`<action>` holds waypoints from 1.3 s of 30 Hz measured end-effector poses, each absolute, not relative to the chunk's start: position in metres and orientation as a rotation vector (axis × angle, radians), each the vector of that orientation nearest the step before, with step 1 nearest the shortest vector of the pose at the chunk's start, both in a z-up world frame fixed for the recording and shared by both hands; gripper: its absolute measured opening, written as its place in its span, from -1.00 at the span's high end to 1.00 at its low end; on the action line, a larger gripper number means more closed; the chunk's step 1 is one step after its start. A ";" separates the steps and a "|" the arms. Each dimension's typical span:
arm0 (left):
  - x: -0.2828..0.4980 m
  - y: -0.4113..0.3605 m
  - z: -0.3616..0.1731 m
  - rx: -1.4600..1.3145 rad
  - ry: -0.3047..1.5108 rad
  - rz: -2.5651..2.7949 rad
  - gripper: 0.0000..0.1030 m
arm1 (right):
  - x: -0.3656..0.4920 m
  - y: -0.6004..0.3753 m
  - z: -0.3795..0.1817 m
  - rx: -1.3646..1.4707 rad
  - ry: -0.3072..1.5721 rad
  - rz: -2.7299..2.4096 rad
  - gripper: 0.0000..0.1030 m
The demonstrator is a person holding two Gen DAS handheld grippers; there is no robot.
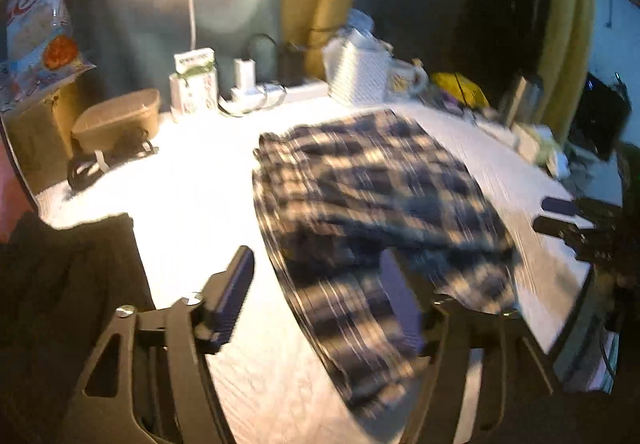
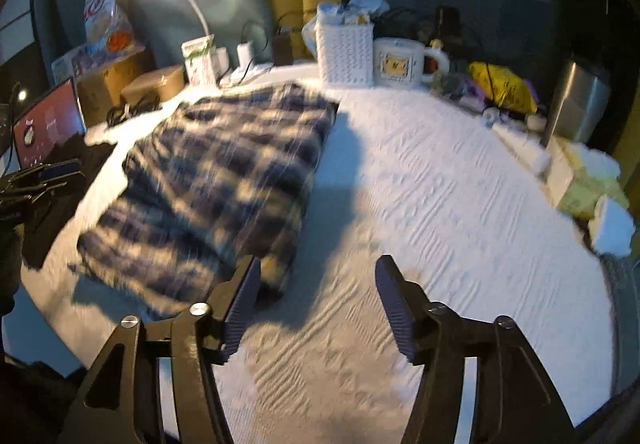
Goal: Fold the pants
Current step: 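Open both grippers and withdraw them from the folded plaid pants, then grasp the elastic waistband of the folded pants with both grippers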
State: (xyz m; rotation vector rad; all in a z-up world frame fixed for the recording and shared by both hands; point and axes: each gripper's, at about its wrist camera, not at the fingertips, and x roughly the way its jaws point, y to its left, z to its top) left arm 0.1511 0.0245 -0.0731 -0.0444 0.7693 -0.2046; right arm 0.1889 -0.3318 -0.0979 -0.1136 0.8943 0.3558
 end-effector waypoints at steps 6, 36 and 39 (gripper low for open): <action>0.198 0.032 -0.071 -0.051 0.769 -0.186 -0.36 | 0.224 -0.332 -0.088 -0.097 0.868 0.343 -0.22; 0.318 0.030 -0.144 -0.116 0.928 -0.243 -0.34 | 0.374 -0.302 -0.138 0.010 0.931 0.470 -0.22; 0.317 0.028 -0.144 -0.107 0.919 -0.247 -0.21 | 0.383 -0.295 -0.145 0.041 0.944 0.495 -0.22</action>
